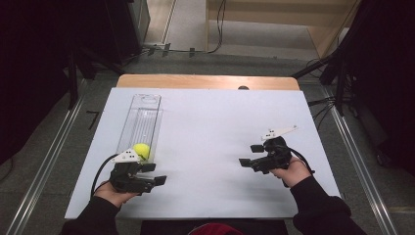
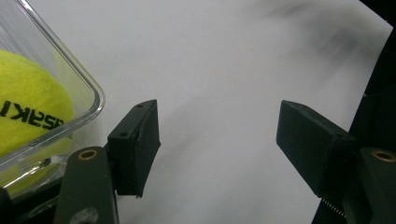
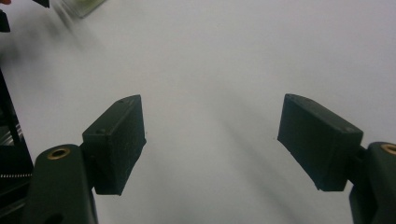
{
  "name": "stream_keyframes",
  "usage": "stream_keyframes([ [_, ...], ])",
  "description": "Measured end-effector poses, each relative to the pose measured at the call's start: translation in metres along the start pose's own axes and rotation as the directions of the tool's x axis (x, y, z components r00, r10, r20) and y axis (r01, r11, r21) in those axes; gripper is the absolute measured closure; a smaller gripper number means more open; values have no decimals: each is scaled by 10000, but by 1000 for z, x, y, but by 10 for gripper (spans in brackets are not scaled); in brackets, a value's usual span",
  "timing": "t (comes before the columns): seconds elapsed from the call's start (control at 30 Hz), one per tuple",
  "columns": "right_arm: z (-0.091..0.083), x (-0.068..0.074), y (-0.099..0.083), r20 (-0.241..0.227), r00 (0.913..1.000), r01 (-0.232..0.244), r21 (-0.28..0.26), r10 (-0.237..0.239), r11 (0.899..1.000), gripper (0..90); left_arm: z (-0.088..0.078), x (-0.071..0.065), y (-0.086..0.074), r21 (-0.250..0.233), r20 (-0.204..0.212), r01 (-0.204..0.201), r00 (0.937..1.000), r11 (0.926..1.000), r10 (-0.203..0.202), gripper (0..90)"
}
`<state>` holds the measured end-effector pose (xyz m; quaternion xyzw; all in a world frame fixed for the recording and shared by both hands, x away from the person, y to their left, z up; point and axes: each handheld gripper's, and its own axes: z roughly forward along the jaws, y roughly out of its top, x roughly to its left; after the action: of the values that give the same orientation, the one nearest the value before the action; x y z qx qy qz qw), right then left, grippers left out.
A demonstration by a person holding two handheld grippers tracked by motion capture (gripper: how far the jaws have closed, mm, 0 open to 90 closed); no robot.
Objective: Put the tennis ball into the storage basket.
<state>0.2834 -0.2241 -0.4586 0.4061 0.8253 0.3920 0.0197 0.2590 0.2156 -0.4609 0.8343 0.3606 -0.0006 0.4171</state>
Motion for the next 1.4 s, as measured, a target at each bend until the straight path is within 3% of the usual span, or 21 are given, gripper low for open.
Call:
stream_keyframes([
  [1.4,-30,-12,-58,610,9967,-535,122,526,9985,207,0,2,0,7,-25,25,10000,10000,-25,309],
])
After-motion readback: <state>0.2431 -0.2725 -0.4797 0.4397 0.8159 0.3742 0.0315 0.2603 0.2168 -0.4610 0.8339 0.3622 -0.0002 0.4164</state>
